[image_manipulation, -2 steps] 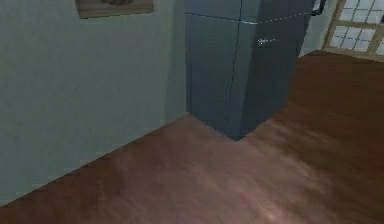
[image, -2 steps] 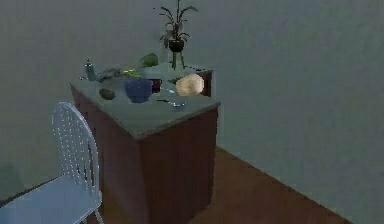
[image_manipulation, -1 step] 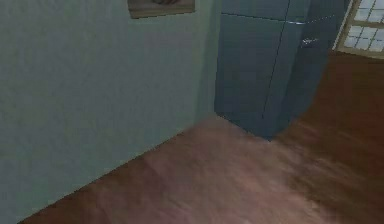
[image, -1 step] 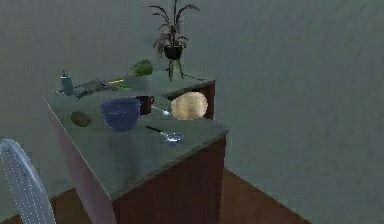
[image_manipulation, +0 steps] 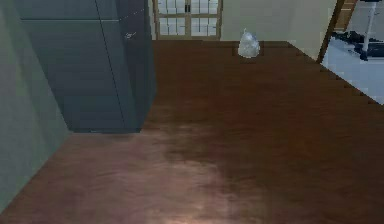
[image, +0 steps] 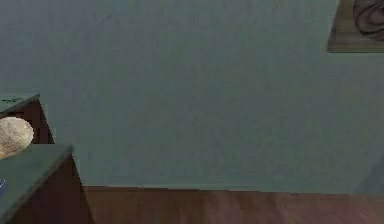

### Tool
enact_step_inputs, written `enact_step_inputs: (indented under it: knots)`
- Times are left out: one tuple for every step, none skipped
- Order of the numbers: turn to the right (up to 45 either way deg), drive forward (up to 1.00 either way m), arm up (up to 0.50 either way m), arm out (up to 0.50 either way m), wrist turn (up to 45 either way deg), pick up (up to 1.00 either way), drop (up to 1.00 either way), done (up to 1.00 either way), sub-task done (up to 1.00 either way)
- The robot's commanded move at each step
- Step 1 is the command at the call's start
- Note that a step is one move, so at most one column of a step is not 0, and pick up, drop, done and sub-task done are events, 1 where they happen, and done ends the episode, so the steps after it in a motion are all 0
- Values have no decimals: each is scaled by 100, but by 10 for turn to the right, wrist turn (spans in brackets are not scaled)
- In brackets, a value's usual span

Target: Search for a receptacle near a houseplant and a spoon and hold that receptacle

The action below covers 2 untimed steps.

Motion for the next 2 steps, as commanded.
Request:
enact_step_inputs:
  knots:
    - [0, 70, 0, 0, 0, 0, 0, 0, 0]
    - [-450, 0, 0, 0, 0, 0, 0, 0, 0]
